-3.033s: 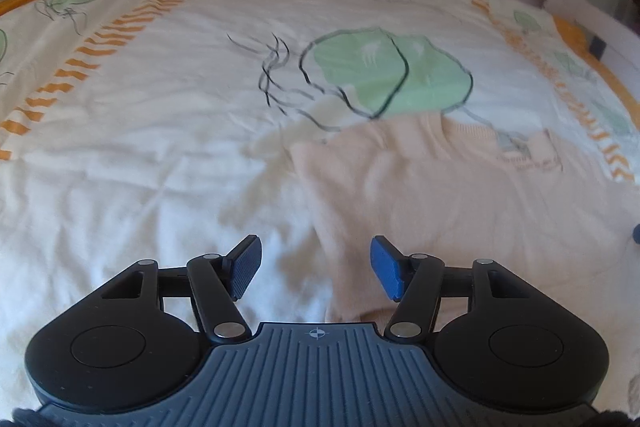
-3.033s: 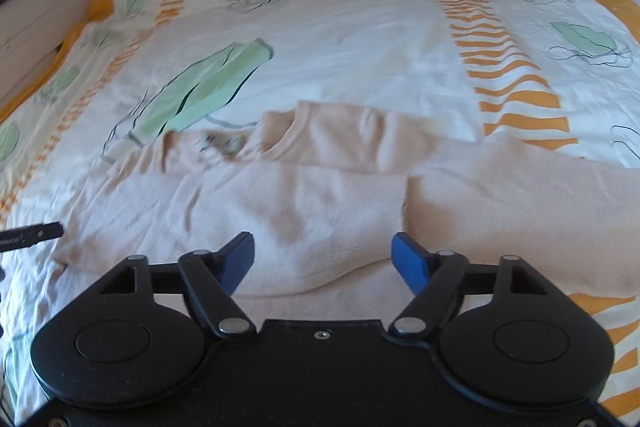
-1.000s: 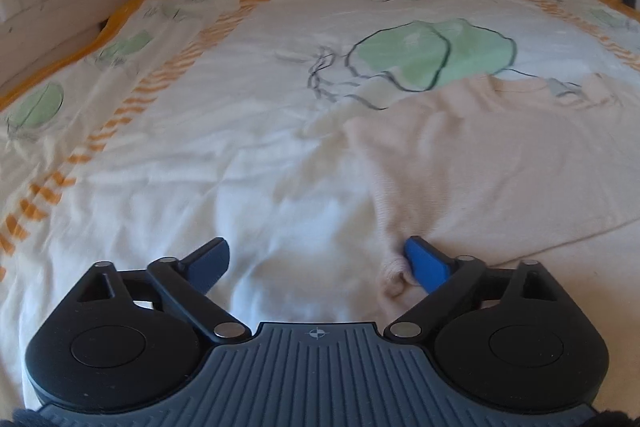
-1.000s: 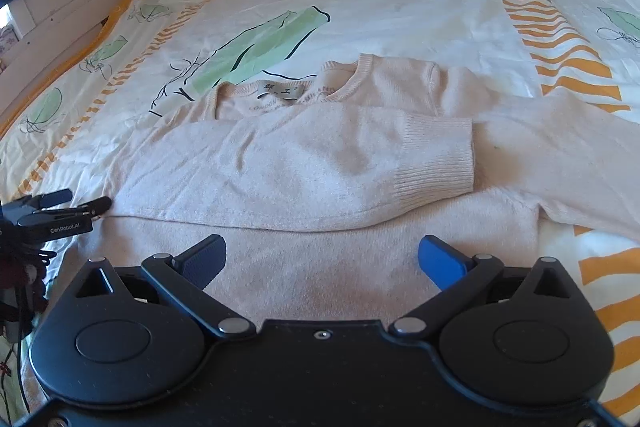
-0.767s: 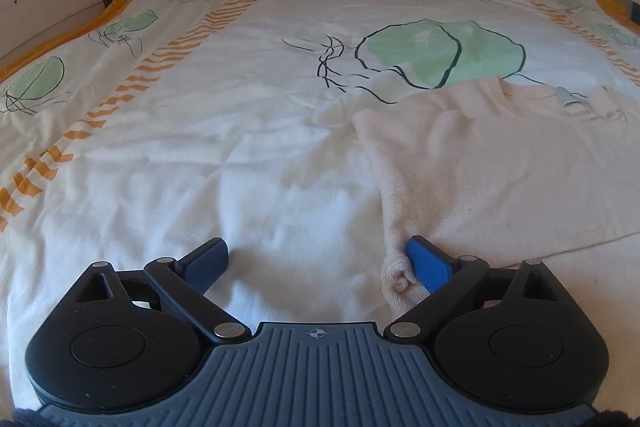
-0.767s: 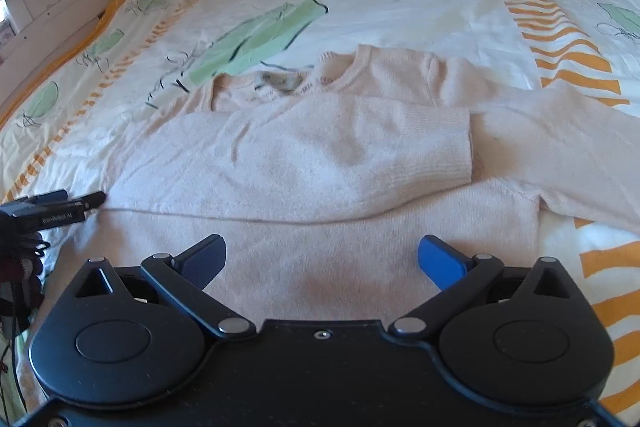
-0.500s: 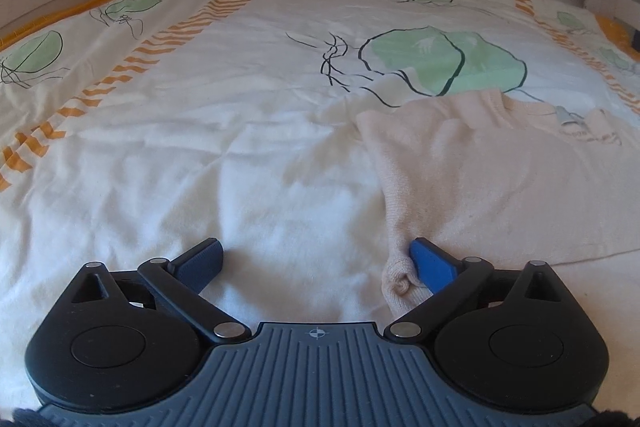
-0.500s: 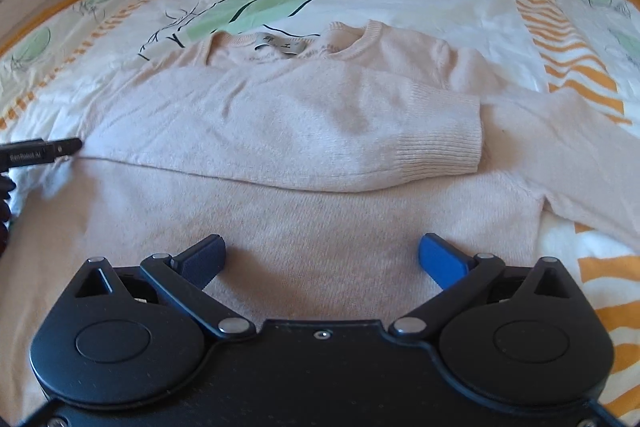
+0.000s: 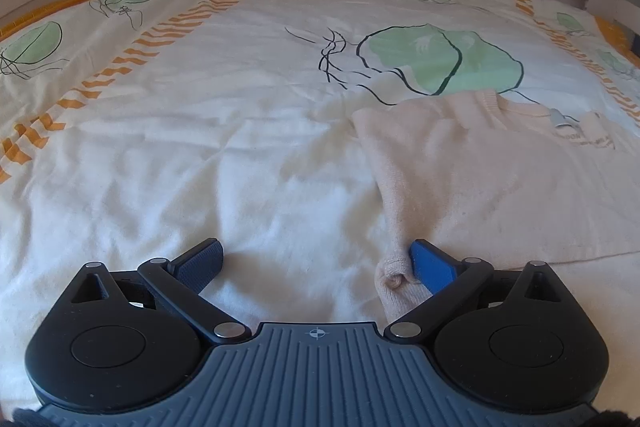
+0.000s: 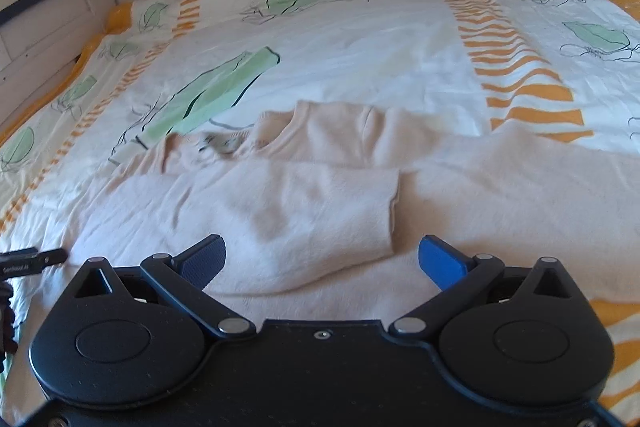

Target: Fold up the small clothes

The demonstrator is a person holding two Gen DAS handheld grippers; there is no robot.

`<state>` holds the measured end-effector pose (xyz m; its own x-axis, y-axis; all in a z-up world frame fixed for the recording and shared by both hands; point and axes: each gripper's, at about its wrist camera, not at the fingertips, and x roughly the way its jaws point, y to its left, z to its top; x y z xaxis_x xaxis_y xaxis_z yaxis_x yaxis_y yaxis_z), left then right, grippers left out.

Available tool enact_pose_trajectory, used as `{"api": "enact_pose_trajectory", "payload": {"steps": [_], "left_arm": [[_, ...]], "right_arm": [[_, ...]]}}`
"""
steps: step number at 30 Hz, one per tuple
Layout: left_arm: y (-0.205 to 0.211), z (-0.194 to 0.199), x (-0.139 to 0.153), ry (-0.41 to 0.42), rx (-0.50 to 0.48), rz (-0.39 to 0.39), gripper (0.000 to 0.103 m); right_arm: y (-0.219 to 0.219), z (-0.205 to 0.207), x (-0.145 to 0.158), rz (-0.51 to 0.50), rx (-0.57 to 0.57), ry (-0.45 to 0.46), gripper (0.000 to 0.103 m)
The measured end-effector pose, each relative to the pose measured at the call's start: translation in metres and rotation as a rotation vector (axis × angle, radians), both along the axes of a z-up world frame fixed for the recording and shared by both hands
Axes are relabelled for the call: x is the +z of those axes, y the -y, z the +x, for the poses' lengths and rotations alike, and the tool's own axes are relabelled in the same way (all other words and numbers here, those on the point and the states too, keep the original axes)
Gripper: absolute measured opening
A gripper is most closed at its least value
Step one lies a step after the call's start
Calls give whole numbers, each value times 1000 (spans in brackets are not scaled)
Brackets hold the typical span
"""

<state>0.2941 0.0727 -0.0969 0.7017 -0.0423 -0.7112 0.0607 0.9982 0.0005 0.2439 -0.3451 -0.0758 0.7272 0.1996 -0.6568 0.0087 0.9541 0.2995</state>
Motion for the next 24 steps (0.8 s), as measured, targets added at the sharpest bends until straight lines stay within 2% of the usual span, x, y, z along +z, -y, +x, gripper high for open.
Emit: {"api": "enact_pose_trajectory", "payload": {"steps": [5,10,16,19,24], "left_arm": [[-1,0,6,3,3,-27,101],[-1,-1,14,19,1,-63,101],[6,-6,22,46,-23,-73,101],[7,-8,24,55,-32,-73,101],[12,-14,24,55,-53,-60,101]], "right_arm": [[-1,21,1,70,19,-68,101],[-9,6,39,97,62,33,101],[-14,-2,31,-49,31,-33,101],[-9,-11,26,-47,4,-65,101],[16,-40,29,-37,-110,-86,103]]}}
